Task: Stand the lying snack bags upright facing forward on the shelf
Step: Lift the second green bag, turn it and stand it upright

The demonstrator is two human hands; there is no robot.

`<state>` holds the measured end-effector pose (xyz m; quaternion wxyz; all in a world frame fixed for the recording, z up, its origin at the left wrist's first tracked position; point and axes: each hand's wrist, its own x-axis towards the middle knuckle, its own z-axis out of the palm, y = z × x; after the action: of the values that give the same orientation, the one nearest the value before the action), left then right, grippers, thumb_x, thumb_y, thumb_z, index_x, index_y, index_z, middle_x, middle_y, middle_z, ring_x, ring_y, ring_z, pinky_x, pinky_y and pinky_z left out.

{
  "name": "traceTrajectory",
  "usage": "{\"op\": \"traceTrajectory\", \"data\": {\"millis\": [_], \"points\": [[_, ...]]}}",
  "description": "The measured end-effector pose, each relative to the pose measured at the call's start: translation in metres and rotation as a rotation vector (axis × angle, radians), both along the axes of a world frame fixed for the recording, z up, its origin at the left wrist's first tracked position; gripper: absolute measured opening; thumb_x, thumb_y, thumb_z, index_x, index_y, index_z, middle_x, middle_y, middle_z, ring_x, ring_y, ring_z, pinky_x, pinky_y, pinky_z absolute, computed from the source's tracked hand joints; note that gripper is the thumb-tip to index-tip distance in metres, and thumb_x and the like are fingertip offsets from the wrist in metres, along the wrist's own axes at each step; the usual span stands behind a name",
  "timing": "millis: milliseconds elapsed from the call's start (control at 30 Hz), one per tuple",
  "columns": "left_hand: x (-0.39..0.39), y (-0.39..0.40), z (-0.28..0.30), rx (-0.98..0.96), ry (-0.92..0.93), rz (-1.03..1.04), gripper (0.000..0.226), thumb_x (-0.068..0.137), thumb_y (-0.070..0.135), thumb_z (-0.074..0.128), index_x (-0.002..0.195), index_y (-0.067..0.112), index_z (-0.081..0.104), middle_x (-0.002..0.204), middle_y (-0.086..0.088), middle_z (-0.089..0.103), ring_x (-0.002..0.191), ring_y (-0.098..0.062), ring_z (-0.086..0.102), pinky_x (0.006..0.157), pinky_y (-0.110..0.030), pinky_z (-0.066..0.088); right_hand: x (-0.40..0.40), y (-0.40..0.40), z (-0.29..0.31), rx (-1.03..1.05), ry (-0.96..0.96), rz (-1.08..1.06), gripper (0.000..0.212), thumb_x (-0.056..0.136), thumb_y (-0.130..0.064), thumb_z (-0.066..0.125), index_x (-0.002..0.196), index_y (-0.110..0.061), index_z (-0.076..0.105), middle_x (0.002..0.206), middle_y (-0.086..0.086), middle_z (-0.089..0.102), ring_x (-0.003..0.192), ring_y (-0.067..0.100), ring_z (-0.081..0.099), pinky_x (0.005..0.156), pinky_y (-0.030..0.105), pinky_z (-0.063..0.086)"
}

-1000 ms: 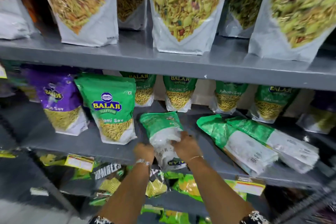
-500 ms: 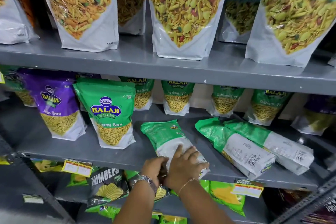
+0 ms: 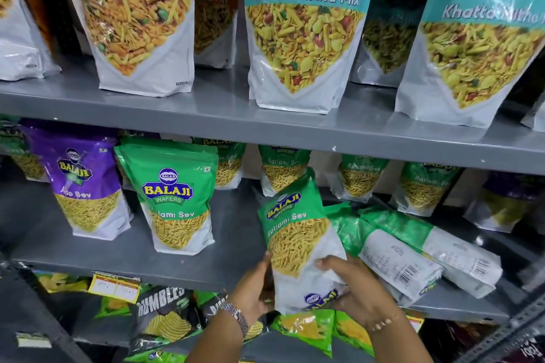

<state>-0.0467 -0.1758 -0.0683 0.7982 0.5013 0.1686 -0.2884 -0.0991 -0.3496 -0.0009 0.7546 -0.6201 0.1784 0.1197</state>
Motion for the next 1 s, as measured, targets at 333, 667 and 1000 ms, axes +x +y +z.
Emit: {"op": "traceTrajectory", "data": {"millis": [333, 667, 1000], "points": [[0.068, 0.019, 0.018, -0.039, -0.539, 0.078, 0.035, 0.089, -0.003, 0.047, 0.12, 0.012, 0.053, 0.112, -0.003, 0.067, 0.096, -0.014, 0.064, 0.087, -0.031, 0.05, 0.083, -0.007, -0.026, -0.201, -0.303, 0.179, 0.066, 0.054, 0.003, 0.075, 0.116, -0.016, 0.06, 0.111, 0.005, 0.073, 0.104, 0.024, 0.068, 0.076, 0.032, 0.059], [0.076, 0.029, -0.025, 0.246, -0.687, 0.078, 0.042, 0.083, -0.012, 0.055, 0.119, 0.006, 0.048, 0.107, -0.004, 0.063, 0.093, -0.008, 0.063, 0.073, -0.012, 0.053, 0.125, 0.0, -0.087, -0.461, -0.19, 0.11, 0.073, 0.058, 0.013, 0.065, 0.12, -0.022, 0.05, 0.113, 0.008, 0.065, 0.111, 0.027, 0.058, 0.093, 0.05, 0.052], [0.076, 0.025, -0.026, 0.419, -0.716, -0.041, 0.049, 0.09, 0.003, 0.05, 0.135, 0.021, 0.042, 0.135, -0.005, 0.055, 0.121, -0.016, 0.051, 0.103, -0.036, 0.04, 0.099, 0.03, -0.075, -0.592, -0.233, 0.018, 0.089, 0.064, 0.002, 0.074, 0.137, -0.015, 0.026, 0.121, 0.002, 0.052, 0.115, 0.023, 0.05, 0.09, 0.039, 0.047]]}}
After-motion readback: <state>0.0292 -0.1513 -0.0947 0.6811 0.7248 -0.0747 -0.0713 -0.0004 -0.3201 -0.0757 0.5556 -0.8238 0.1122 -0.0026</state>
